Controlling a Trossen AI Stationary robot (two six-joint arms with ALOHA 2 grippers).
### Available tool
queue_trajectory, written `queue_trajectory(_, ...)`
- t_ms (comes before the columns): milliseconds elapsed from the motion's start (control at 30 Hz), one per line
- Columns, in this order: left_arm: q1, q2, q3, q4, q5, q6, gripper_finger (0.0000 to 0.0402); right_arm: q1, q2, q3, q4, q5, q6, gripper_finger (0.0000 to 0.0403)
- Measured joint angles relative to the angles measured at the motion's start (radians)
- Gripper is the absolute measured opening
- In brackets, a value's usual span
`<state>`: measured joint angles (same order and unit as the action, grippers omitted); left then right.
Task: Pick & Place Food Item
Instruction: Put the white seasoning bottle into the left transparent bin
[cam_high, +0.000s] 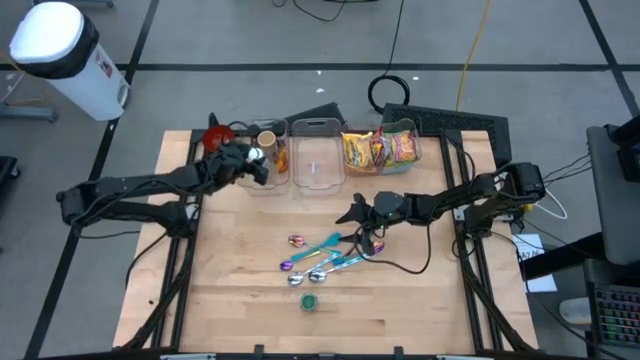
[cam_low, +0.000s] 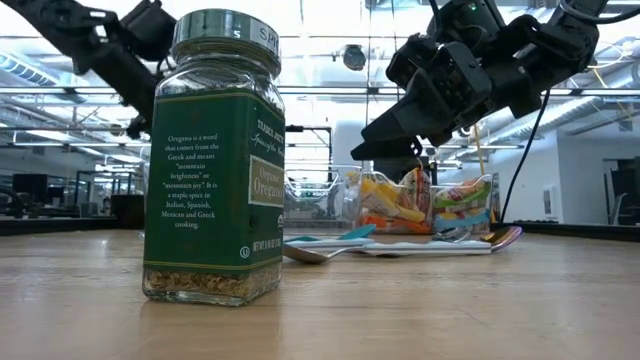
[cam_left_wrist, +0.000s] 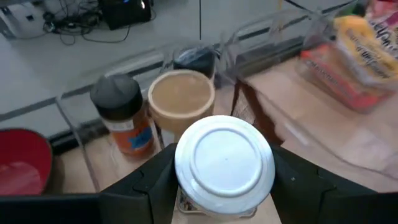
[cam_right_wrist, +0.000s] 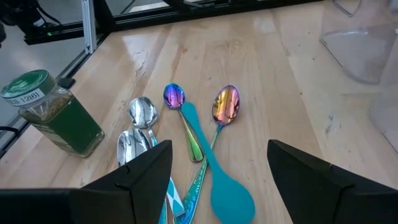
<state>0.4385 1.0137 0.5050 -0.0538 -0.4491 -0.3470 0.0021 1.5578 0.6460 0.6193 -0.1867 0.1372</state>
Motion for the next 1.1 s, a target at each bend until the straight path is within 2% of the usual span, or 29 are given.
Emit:
queue_trajectory(333, 0.064, 0.050, -0.070, 0.073, 0.023, -0.039, 0.0209, 0.000, 0.000, 0.000, -0.002, 0.002, 0.000, 0.0254)
queue_trajectory(900, 0.099, 0.164, -0.071, 0.140, 0.004, -0.062, 0.0212, 0.000, 0.000, 0.000, -0.002, 0.002, 0.000, 0.0254)
queue_trajectory(1100, 0.099, 0.167, -0.074, 0.128, 0.008, -0.050, 0.0330, 0.000, 0.000, 0.000, -0.003, 0.002, 0.000, 0.0254)
